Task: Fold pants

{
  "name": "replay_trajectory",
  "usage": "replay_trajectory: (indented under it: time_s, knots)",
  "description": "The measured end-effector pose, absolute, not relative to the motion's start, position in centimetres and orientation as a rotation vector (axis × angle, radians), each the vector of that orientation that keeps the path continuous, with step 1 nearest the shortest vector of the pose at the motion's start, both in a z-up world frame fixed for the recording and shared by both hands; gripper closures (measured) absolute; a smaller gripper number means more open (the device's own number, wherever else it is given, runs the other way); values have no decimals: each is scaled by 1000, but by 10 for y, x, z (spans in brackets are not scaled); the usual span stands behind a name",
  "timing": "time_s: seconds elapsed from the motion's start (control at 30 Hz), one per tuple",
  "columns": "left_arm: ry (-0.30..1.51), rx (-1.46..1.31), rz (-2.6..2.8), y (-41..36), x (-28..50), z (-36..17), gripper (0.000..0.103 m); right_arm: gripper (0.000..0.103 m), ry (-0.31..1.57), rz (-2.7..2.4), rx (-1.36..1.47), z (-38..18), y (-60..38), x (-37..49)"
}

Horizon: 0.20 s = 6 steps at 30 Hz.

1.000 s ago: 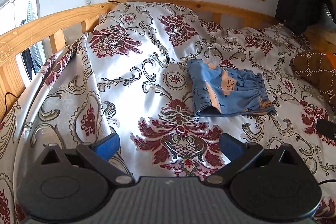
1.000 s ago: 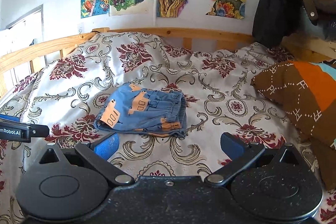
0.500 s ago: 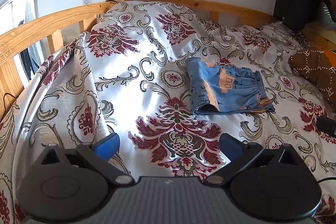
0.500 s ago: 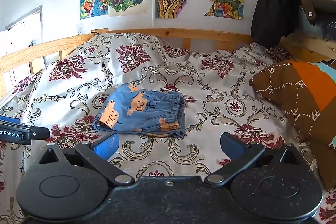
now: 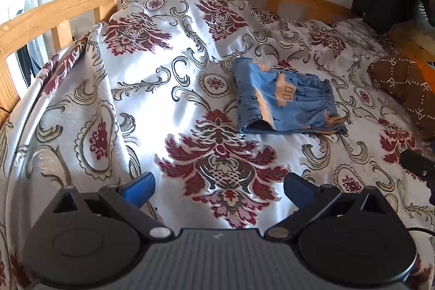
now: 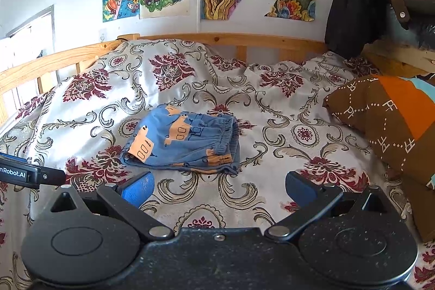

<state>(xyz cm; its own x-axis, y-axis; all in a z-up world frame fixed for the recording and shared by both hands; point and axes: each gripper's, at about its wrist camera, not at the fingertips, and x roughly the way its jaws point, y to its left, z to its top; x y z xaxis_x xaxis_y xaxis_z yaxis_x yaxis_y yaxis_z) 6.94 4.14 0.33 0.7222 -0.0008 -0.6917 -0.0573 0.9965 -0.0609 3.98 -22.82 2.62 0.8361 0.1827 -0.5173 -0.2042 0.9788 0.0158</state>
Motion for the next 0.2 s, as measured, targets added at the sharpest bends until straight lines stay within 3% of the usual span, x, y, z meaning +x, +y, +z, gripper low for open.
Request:
replay_trajectory:
  time_s: [0.2]
  knots:
    - [736,-40,38,38,67,6,0,1,541,208,-39,26,-227,39]
